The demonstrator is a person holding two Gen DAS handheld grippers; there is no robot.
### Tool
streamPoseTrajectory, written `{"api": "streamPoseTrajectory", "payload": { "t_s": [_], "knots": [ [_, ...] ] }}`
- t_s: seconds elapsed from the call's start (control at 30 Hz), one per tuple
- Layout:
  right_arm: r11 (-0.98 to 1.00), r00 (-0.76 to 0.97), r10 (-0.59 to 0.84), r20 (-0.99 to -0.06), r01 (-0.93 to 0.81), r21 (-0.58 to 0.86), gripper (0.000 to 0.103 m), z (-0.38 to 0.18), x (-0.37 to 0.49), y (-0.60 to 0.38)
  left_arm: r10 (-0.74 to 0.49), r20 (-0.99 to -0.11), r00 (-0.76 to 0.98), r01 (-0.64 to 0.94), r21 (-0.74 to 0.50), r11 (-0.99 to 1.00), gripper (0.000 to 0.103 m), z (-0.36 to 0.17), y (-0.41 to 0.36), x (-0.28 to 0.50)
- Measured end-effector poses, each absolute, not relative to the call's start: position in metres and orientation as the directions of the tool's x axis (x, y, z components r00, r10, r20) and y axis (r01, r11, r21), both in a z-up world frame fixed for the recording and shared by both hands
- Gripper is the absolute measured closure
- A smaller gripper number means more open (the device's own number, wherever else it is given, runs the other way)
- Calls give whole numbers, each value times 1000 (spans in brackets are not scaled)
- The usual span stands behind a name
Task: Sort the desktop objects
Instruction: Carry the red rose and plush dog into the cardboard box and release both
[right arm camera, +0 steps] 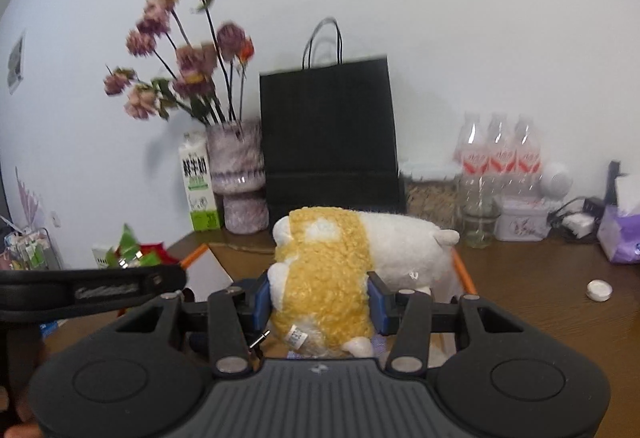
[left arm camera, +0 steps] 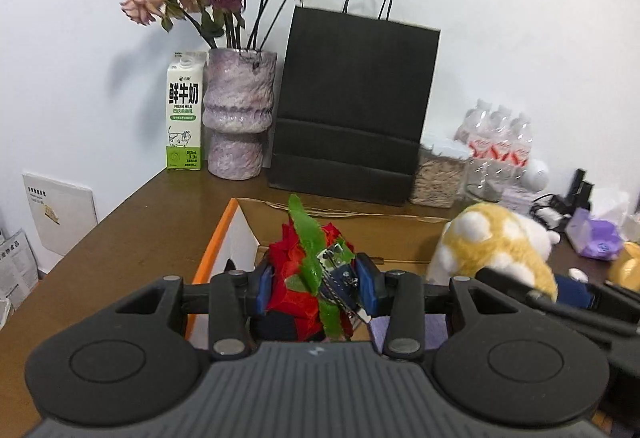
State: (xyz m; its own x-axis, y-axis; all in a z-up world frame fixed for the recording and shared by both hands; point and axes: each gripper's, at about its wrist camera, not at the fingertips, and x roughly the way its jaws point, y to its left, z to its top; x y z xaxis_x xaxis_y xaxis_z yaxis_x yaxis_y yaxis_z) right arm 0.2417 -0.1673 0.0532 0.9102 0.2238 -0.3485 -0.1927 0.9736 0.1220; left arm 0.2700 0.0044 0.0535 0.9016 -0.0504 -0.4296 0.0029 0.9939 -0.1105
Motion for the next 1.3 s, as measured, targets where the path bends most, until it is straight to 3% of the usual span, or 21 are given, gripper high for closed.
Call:
{"api": "streamPoseTrajectory", "payload": {
  "t_s": [0.4, 0.67, 0.73, 0.87, 0.93, 1.0, 1.03, 1.1, 1.2, 1.3],
  "knots": [
    [973, 858, 227, -461, -177, 149, 57, 10, 271, -170, -5, -527, 850, -19, -39, 999, 61, 3, 4, 301],
    [976, 849, 213, -483, -169, 134, 57, 1, 272, -168, 7, -529, 848, -13, -7, 1000, 61, -2, 0, 298],
    [976, 849, 216, -482, -173, 131, 56, 0, 271, -168, 11, -526, 850, -10, 4, 1000, 58, -3, -1, 297],
    [976, 855, 214, -473, -170, 134, 54, 3, 270, -171, 18, -510, 860, -12, 16, 1000, 39, 0, -1, 292],
    [977, 863, 212, -459, -174, 126, 31, 6, 266, -171, 24, -489, 872, -18, 17, 1000, 27, 3, -1, 289],
    [979, 879, 202, -432, -174, 105, 17, 10, 260, -170, 29, -461, 887, -22, 21, 1000, 17, 8, -1, 283],
    [981, 888, 196, -416, -174, 92, 16, 13, 257, -170, 35, -444, 895, -27, 23, 999, 14, 11, -1, 281],
    [983, 902, 185, -390, -166, 82, 11, 19, 250, -171, 63, -411, 909, -57, 25, 998, 0, 15, -1, 274],
    [986, 919, 167, -357, -151, 73, 0, 27, 243, -173, 80, -363, 928, -81, 11, 997, 0, 21, 1, 267],
    [988, 931, 157, -328, -143, 65, 0, 32, 237, -174, 83, -327, 941, -87, 3, 996, 0, 24, 2, 260]
  ]
}}
